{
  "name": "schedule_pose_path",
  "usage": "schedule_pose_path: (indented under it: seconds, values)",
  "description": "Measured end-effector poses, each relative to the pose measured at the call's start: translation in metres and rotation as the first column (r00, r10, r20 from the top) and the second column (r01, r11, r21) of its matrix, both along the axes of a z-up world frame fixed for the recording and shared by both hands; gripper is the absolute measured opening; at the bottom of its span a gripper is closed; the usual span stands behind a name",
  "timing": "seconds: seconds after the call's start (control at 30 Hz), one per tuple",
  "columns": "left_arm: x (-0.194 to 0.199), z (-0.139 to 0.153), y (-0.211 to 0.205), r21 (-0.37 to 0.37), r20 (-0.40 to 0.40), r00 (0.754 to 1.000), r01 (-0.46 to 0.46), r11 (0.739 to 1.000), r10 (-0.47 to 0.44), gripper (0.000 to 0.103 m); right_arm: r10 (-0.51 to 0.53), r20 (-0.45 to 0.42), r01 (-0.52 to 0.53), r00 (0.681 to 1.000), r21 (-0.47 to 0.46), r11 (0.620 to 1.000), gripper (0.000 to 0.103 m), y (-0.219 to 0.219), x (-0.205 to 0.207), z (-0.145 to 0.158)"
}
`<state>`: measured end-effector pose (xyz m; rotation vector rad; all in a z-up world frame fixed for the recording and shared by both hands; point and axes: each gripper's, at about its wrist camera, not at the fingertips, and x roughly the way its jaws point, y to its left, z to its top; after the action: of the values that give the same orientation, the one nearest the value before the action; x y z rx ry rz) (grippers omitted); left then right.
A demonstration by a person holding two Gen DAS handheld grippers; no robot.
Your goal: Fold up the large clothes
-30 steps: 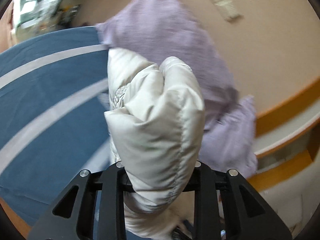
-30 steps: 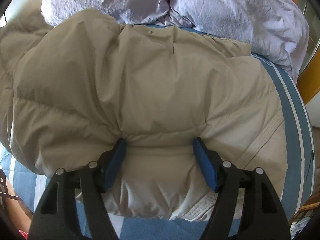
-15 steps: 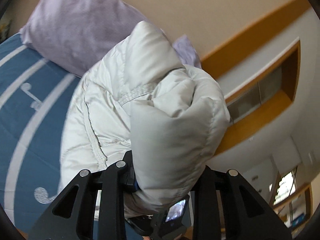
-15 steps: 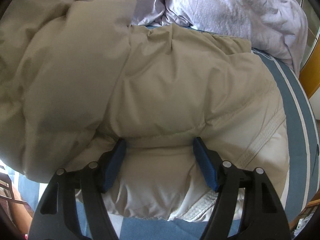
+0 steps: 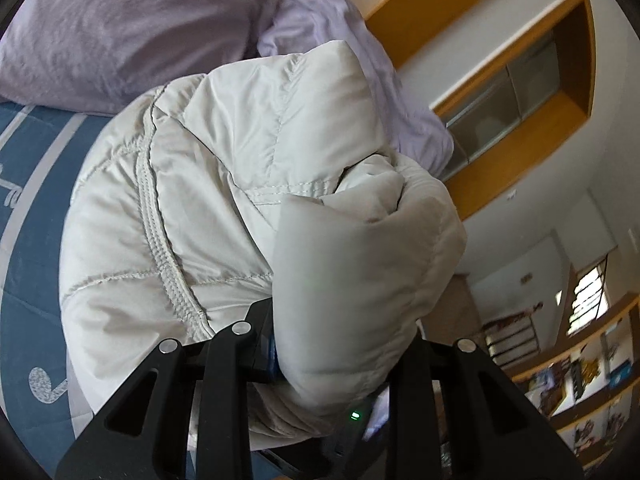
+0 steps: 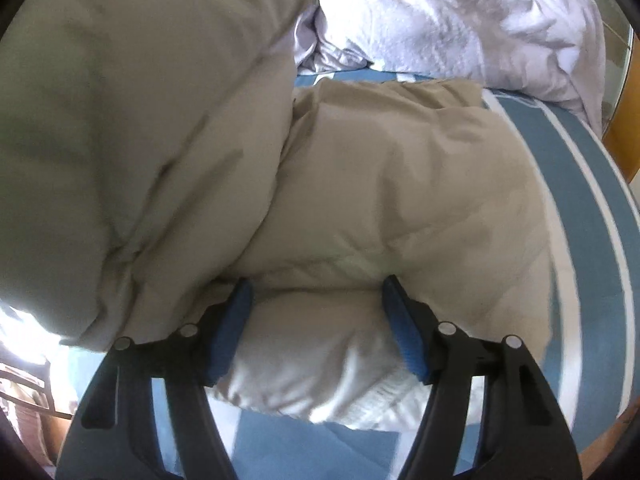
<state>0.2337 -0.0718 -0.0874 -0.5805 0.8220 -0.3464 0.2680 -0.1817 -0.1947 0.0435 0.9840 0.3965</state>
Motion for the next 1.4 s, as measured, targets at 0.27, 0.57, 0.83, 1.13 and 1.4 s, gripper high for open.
schedule_pose_path:
  seconds: [0.27, 0.57, 0.83, 1.13, 1.4]
  values:
    - [0.006, -0.008, -0.035, 0.109, -0.016, 0.998, 0.065, 0.992, -0.063, 0.028, -0.057, 0.037, 0.058, 0.998, -0.022, 0.998, 0.066, -0.038, -0.020, 0.005]
    - [0.011, -0.021, -0.060, 0.182, -0.048, 0.993, 0.118, 0.976, -0.111, 0.030, -0.095, 0.054, 0.097, 0.994, -0.041, 0.994, 0.066, -0.053, -0.038, 0.009]
    - [0.021, -0.035, -0.079, 0.235, -0.078, 0.986, 0.161, 0.959, -0.147, 0.032, -0.153, 0.037, 0.155, 0.988, -0.055, 0.986, 0.067, -0.075, -0.042, 0.000]
    - [0.024, -0.037, -0.091, 0.300, -0.083, 0.982, 0.186, 0.936, -0.169, 0.038, -0.219, 0.017, 0.219, 0.976, -0.046, 0.975, 0.067, -0.099, -0.049, -0.006]
    - [0.020, -0.038, -0.096, 0.314, -0.079, 0.980, 0.199, 0.928, -0.184, 0.052, -0.247, 0.020, 0.247, 0.969, -0.044, 0.968, 0.067, -0.102, -0.053, -0.005]
